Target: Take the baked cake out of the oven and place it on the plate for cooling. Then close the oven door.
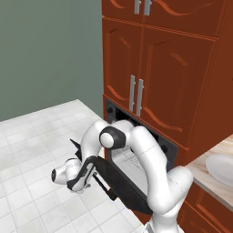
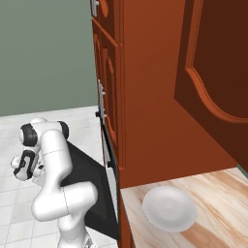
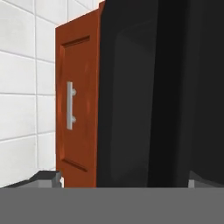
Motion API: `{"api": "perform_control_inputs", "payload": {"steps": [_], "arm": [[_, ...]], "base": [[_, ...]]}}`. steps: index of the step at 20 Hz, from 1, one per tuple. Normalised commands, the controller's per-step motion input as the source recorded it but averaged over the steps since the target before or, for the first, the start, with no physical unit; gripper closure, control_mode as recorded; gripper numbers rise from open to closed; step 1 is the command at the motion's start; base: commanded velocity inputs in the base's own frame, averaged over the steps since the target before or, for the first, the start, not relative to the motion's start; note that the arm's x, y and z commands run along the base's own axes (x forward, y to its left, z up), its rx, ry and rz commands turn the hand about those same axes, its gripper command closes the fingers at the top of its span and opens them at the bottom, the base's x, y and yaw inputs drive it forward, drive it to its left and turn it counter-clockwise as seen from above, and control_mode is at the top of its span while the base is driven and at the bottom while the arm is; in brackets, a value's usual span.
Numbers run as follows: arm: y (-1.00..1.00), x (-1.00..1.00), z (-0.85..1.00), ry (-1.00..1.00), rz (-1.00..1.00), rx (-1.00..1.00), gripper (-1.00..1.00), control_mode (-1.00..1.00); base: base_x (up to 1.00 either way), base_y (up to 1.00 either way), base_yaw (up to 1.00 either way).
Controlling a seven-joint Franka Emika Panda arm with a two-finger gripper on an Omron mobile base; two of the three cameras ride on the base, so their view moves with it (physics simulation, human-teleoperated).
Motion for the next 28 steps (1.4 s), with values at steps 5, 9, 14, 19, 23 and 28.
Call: {"api": "perform_control_inputs", "payload": {"steps": [5, 9, 14, 19, 23, 28], "arm": [[0.28, 0.00, 0.22, 0.00, 0.00, 0.15, -1.00, -1.00], [0.26, 0.00, 0.28, 0.00, 0.01, 0.20, -1.00, -1.00], [0.27, 0.00, 0.36, 0.05, 0.01, 0.27, -1.00, -1.00], [0.35, 0.00, 0.35, 0.07, 0.00, 0.23, -1.00, -1.00], [0.45, 0.00, 0.32, 0.01, 0.00, 0.13, -1.00, -1.00], [0.50, 0.01, 0.35, -0.13, 0.00, 0.00, -1.00, -1.00]], "base": [[0.00, 0.00, 0.00], [0.00, 0.00, 0.00], [0.00, 0.00, 0.00], [0.00, 0.00, 0.00], [0.00, 0.00, 0.00], [0.00, 0.00, 0.00]]}}
